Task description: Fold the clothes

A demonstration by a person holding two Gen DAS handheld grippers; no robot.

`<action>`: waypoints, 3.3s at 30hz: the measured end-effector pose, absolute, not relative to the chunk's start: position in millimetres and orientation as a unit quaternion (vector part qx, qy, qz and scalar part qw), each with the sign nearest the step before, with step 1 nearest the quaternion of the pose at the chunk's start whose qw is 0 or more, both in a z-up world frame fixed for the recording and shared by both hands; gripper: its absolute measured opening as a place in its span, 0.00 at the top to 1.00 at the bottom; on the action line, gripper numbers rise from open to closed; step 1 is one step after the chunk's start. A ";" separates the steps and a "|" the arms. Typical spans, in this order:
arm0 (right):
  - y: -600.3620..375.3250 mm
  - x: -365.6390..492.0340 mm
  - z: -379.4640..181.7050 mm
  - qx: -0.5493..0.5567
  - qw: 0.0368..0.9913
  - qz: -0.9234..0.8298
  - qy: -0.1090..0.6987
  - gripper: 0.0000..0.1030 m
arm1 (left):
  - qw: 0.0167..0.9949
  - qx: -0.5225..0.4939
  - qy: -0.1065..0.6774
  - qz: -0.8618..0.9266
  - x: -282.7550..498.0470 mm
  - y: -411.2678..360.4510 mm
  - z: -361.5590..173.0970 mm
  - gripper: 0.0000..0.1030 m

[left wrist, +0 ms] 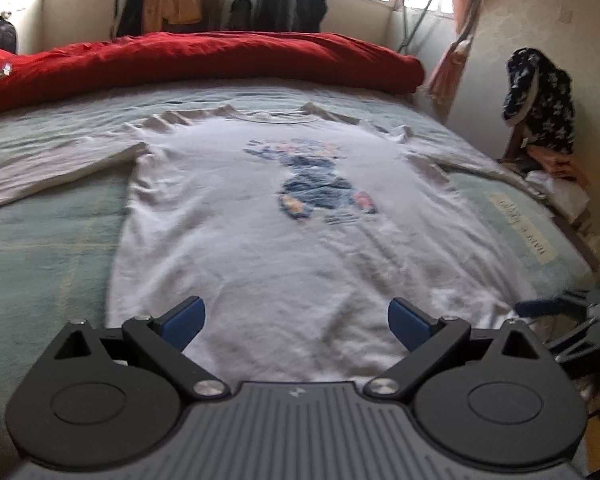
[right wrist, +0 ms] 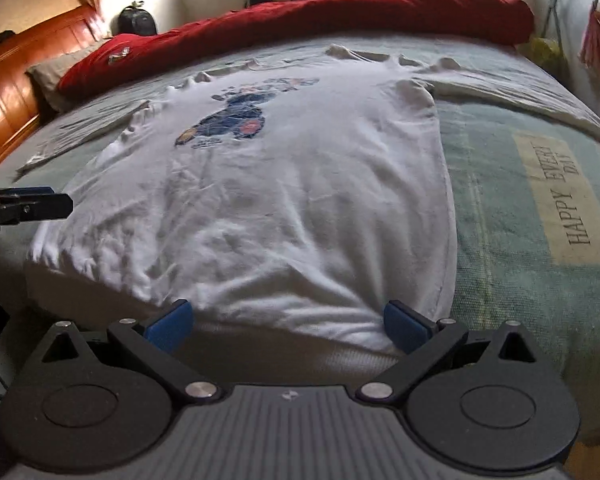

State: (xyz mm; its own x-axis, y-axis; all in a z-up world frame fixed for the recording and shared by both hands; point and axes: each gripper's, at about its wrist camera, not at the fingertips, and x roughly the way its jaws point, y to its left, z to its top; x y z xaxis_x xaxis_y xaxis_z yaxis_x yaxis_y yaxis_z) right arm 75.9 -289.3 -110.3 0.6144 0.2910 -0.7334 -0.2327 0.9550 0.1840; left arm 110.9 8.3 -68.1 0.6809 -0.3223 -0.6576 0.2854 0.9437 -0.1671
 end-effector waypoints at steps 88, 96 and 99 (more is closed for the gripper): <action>-271.6 77.4 -64.1 0.027 0.929 0.123 0.349 0.00 | 0.887 -0.099 0.415 -0.176 107.1 50.5 -92.8 0.08; -262.4 107.9 -62.3 0.015 0.931 0.146 0.335 0.00 | 0.882 -0.118 0.428 -0.159 123.2 58.0 -88.0 0.07; -252.9 137.6 -57.7 -0.006 0.935 0.147 0.322 0.00 | 0.888 -0.101 0.422 -0.152 136.2 60.2 -70.5 0.07</action>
State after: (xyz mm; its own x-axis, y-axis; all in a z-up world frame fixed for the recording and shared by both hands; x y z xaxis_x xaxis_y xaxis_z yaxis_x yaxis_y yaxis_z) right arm 137.6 -252.9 -57.7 0.7489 0.2704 -0.6049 -0.2787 0.9568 0.0826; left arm 136.2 60.2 -70.5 0.5975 -0.3549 -0.7191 0.1840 0.9335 -0.3078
